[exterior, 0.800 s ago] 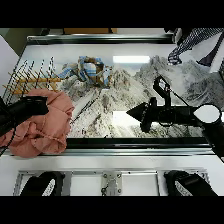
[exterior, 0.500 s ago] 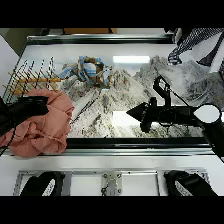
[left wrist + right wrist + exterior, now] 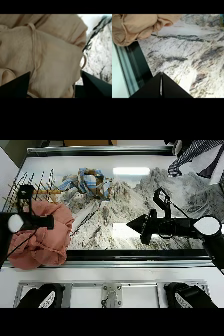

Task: Fold the clothes and pants, and hang the long-sleeved shirts on hangers.

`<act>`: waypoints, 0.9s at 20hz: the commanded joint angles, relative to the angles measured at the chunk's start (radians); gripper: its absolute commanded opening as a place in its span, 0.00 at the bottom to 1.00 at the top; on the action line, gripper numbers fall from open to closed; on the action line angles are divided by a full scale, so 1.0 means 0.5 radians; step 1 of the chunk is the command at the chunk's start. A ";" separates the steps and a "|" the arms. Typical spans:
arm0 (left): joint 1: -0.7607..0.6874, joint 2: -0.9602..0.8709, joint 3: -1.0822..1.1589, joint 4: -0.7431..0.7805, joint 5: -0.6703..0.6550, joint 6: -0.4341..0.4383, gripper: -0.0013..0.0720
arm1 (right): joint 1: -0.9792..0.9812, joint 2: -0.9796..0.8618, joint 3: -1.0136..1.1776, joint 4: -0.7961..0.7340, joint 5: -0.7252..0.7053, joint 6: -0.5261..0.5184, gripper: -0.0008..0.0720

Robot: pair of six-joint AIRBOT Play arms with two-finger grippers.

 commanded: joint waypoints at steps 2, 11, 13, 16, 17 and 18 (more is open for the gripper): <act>0.043 -0.544 -0.001 0.117 0.050 -0.141 0.97 | 0.002 -0.002 -0.001 0.001 0.001 0.001 0.03; 0.106 -0.876 0.017 0.084 0.095 -0.204 0.03 | 0.002 -0.002 -0.001 0.001 0.001 0.001 0.03; 0.051 -0.771 0.098 -0.014 0.095 -0.163 0.03 | 0.002 -0.002 -0.001 0.005 0.001 0.001 0.03; -0.140 -0.551 0.282 -0.244 0.066 -0.031 0.03 | 0.002 -0.002 -0.001 0.213 0.010 0.003 0.03; -0.237 -0.471 0.350 -0.337 0.064 -0.007 0.03 | 0.002 -0.002 -0.001 0.319 0.038 0.000 0.03; -0.342 -0.404 0.410 -0.403 0.076 -0.001 0.03 | 0.001 -0.001 0.002 0.356 -0.001 -0.031 0.03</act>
